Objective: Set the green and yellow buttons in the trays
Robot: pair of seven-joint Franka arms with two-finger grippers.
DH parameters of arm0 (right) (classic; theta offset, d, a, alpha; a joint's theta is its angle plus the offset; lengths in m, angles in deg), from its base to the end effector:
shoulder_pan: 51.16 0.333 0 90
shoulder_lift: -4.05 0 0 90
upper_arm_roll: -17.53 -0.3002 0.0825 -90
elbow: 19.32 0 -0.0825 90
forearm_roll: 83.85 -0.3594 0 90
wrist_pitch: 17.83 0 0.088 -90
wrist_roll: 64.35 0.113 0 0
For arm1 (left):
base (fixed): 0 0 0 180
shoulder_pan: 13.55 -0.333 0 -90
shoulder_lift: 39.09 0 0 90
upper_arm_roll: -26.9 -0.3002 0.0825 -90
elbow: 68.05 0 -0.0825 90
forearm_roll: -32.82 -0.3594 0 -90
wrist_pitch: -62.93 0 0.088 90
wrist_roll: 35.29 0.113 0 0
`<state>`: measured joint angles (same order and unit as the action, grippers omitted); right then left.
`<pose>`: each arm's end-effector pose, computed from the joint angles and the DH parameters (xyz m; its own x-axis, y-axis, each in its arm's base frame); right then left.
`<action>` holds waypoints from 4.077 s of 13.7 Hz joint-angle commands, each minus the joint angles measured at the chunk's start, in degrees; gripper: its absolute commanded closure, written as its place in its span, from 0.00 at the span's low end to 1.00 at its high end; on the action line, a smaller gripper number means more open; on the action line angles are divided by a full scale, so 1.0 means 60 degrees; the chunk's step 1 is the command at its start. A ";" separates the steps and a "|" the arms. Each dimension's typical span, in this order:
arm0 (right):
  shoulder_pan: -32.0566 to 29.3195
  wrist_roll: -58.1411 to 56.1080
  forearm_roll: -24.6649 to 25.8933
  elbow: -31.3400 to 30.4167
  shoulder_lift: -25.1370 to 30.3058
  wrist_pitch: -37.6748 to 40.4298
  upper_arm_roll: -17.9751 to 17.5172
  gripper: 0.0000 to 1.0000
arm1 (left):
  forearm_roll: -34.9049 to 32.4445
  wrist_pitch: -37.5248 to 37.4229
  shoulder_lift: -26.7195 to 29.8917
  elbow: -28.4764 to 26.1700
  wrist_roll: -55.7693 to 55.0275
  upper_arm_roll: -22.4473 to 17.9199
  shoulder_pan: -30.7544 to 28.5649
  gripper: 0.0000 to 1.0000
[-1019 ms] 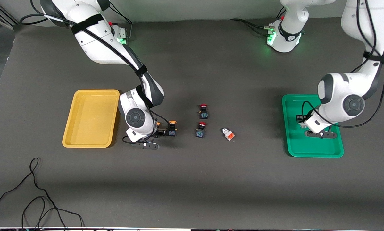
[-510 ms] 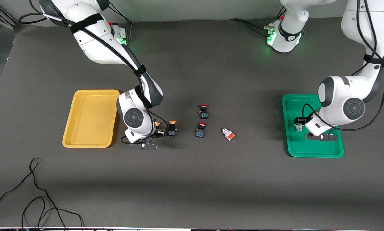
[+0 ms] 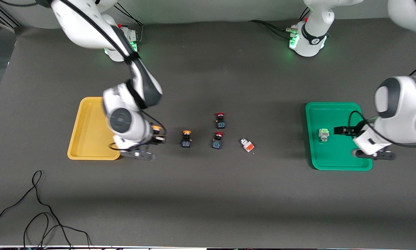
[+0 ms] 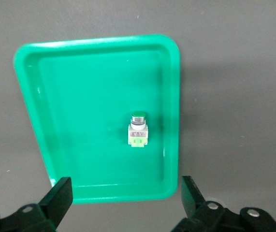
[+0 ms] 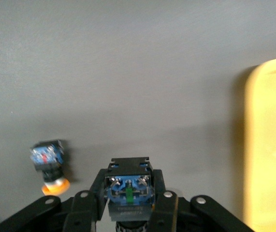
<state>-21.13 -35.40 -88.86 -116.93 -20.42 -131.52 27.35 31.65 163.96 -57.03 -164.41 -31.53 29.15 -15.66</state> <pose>0.5751 0.2278 0.3297 0.9750 -0.1846 -0.1233 -0.1778 -0.9820 0.0640 0.5922 0.0023 0.3904 0.9706 -0.0728 -0.2292 -0.0727 -0.9973 0.0085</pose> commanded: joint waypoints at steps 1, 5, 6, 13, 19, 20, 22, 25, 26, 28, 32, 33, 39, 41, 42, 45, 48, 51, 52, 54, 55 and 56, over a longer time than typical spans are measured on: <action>-0.0083 -0.1962 -0.0102 -0.0387 0.1219 0.1205 0.1112 1.00 | 0.0034 -0.0741 -0.0115 0.0972 -0.0930 0.0153 0.0278 0.00; -0.0040 -0.5023 -0.0102 -0.1964 0.2158 0.0613 0.3089 1.00 | 0.0048 -0.0508 -0.0173 0.1002 -0.3507 0.0724 0.1228 0.00; -0.0039 -0.5669 -0.0102 -0.2607 0.2305 -0.0058 0.3500 1.00 | 0.0048 -0.0275 -0.0203 0.0915 -0.4121 0.0812 0.1550 0.00; 0.0063 -0.6144 -0.0117 -0.5659 0.1399 -0.5158 0.3797 1.00 | 0.0722 0.1864 -0.0891 0.0782 -0.9921 0.0842 0.4158 0.00; 0.0458 -0.6581 -0.1344 -0.5837 0.0901 -0.5793 0.3446 1.00 | 0.0605 0.3005 -0.1826 0.0403 -1.1217 0.0828 0.4527 0.00; 0.0459 -0.6815 -0.1666 -0.5822 0.0813 -0.5880 0.3431 1.00 | 0.0533 0.3545 -0.2163 0.0213 -1.1217 0.0813 0.4527 0.00; 0.0459 -0.7256 -0.2020 -0.5822 0.0695 -0.5954 0.3416 0.71 | 0.0167 0.4484 -0.2779 -0.0125 -1.1261 0.0813 0.4556 0.00; 0.0473 -0.7243 -0.2036 -0.5822 0.0899 -0.5823 0.3431 0.00 | -0.0082 0.5379 -0.3439 -0.0141 -1.1481 0.0784 0.4674 0.00; 0.0473 -0.7156 -0.2036 -0.5778 0.1088 -0.5605 0.3431 0.00 | -0.0083 0.5454 -0.3513 -0.0126 -1.1496 0.0769 0.4674 0.00; 0.0473 -0.7052 -0.2094 -0.5662 0.1833 -0.4801 0.3460 0.00 | -0.0156 0.5702 -0.3689 -0.0067 -1.1525 0.0754 0.4674 0.00; 0.0575 -0.5726 -0.2109 -0.3413 0.2292 -0.1364 0.3417 0.00 | -0.0171 0.5792 -0.3733 -0.0067 -1.1642 0.0740 0.4659 0.61; 0.0779 -0.5081 -0.2095 -0.2709 0.2190 -0.0716 0.3416 0.00 | -0.0171 0.5792 -0.3748 -0.0053 -1.1642 0.0740 0.4644 0.73; 0.2624 -0.1169 -0.2124 0.0207 0.0232 0.0125 0.3387 0.01 | -0.0230 0.4597 -0.3311 0.0780 -1.1090 0.0535 0.4426 0.89; 0.2802 -0.0637 -0.2661 0.1554 -0.1013 0.0125 0.3081 0.01 | -0.0113 0.3163 -0.2566 0.1060 -1.0357 0.0607 0.4002 0.89; 0.2817 -0.0651 -0.3188 0.1981 -0.1527 0.0067 0.2992 0.01 | 0.0018 0.2662 -0.2185 0.1075 -0.9933 0.0637 0.3855 0.90; 0.3021 -0.0636 -0.3662 0.2148 -0.2409 -0.0633 0.2671 0.00 | 0.0764 0.0862 -0.0910 0.1046 -0.7739 0.0623 0.3357 0.97; 0.3811 -0.0402 -0.3662 0.1214 -0.2864 -0.2138 0.2655 0.01 | 0.0854 -0.0197 -0.0001 0.0784 -0.6022 0.0622 0.2888 1.00; 0.4412 -0.0387 -0.3662 0.0318 -0.3244 -0.3782 0.2640 0.02 | 0.0869 -0.0360 0.0717 -0.0108 -0.4311 0.0593 0.1909 1.00; 0.4544 -0.0387 -0.3662 0.0214 -0.3376 -0.3931 0.2640 0.04 | 0.0854 -0.0491 0.0952 -0.0401 -0.3607 0.0564 0.1397 1.00; 0.4589 -0.0387 -0.3662 0.0009 -0.3363 -0.3947 0.2640 0.05 | 0.0606 -0.0726 0.1129 -0.0711 -0.2129 0.0535 0.0343 1.00; 0.4604 -0.0402 -0.3662 -0.0064 -0.3348 -0.3962 0.2640 0.14 | 0.0243 -0.0727 0.1101 -0.0726 -0.1802 0.0535 -0.0068 1.00; 0.4604 -0.0373 -0.3676 -0.0080 -0.3348 -0.3947 0.2640 0.53 | -0.0138 -0.0611 0.1086 -0.0886 -0.1552 0.0549 -0.0450 1.00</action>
<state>5.80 -38.18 -109.80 -116.17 -41.43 -154.58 42.49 33.76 160.07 -52.82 -166.43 -44.76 31.72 -14.61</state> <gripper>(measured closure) 0.048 0.595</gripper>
